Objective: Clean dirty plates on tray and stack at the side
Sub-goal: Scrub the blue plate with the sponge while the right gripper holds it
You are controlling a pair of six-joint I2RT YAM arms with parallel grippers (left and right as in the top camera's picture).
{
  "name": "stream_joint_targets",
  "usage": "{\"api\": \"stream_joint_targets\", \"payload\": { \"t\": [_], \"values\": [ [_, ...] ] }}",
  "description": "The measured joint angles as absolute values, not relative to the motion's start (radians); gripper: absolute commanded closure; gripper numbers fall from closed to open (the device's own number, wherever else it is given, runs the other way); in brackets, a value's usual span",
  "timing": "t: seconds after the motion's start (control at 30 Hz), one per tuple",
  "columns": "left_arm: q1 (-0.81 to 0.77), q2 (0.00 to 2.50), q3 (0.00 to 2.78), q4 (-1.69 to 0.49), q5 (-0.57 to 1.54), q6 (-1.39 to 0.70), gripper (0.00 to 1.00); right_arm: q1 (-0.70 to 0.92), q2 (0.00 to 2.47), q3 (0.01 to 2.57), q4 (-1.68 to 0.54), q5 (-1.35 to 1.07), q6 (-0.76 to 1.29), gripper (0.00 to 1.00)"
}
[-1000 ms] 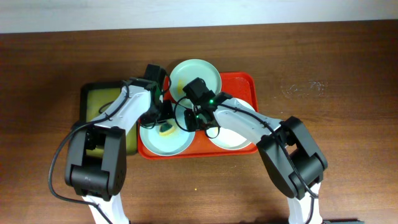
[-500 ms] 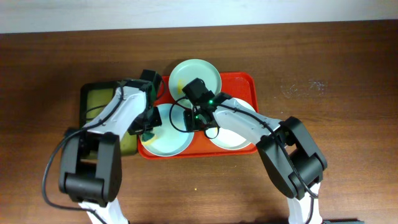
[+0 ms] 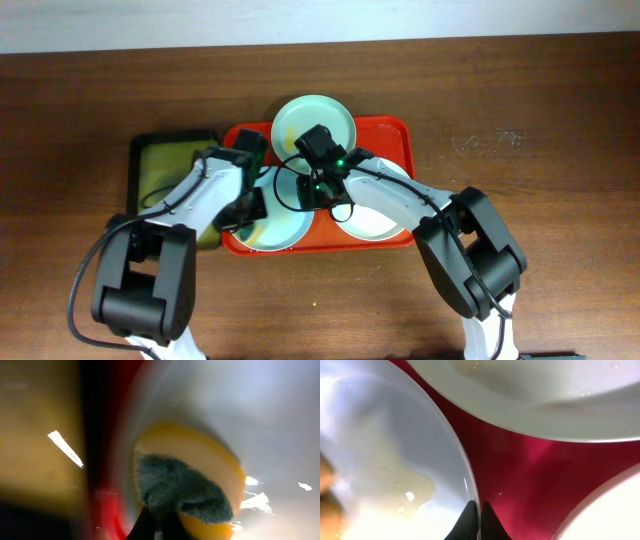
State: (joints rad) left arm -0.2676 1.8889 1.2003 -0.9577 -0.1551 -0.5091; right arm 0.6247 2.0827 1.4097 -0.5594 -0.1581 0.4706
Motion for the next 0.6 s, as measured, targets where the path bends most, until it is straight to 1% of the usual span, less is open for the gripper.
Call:
{"api": "stream_joint_targets", "payload": {
  "t": [0.1, 0.17, 0.27, 0.37, 0.43, 0.6],
  "values": [
    [-0.228, 1.89, 1.249, -1.008, -0.19, -0.521, 1.0, 0.628, 2.083, 1.41, -0.559, -0.165, 0.471, 0.96],
    [-0.221, 1.887, 1.272, -1.006, -0.191, -0.521, 1.0, 0.628, 2.083, 1.41, -0.559, -0.165, 0.472, 0.96],
    [-0.228, 1.868, 1.275, -0.974, -0.105, -0.513, 1.0, 0.628, 2.083, 1.41, -0.559, -0.165, 0.471, 0.96],
    [-0.274, 1.866, 1.254, -0.928, 0.008, -0.513, 1.0, 0.628, 2.083, 1.41, -0.559, -0.165, 0.471, 0.96],
    [-0.304, 1.864, 1.222, -0.896, 0.044, -0.513, 1.0, 0.628, 2.083, 1.41, -0.559, -0.165, 0.471, 0.96],
    [-0.339, 1.844, 1.142, -0.807, 0.056, -0.514, 1.0, 0.627, 2.083, 1.41, -0.56, -0.162, 0.472, 0.96]
  ]
}}
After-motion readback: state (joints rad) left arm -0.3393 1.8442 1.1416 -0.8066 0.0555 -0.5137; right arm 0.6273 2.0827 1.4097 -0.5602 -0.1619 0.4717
